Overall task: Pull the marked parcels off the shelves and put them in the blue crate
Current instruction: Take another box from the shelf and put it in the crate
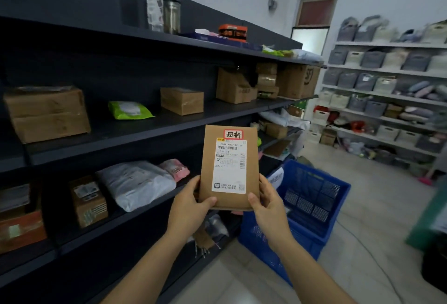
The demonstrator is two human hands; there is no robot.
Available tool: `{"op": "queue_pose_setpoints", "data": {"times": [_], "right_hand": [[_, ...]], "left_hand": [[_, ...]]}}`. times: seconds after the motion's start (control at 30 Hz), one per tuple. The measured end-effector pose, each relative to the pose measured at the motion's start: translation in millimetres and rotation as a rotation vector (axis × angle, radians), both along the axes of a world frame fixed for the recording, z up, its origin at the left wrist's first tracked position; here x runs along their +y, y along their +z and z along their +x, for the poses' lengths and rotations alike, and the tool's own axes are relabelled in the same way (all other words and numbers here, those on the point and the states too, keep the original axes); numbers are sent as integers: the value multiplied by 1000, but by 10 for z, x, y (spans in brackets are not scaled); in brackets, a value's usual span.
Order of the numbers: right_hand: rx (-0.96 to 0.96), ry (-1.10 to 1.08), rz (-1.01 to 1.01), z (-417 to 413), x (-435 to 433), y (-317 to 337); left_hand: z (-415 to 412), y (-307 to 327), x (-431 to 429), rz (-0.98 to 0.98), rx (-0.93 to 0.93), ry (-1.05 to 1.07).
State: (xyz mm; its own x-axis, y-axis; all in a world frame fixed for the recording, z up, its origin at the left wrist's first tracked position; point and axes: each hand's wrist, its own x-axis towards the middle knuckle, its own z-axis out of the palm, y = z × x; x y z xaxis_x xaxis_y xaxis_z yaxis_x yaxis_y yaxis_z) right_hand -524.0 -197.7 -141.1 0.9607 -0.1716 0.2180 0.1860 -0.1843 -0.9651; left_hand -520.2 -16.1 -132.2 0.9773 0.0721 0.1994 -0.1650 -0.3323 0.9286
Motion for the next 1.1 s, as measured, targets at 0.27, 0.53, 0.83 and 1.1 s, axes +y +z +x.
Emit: {"op": "queue_pose_setpoints", "data": {"times": [0.27, 0.53, 0.83, 1.1], "right_hand": [[40, -110, 86, 912, -831, -40], [34, -147, 82, 1712, -1983, -242], [59, -139, -6, 2506, -3632, -344], [127, -164, -26, 3317, -4764, -468]], "left_hand": [[1157, -39, -870, 22, 37, -118], [2024, -242, -2050, -22, 72, -180], [2823, -400, -3619, -48, 124, -187], [3666, -556, -4747, 6, 137, -198]]}}
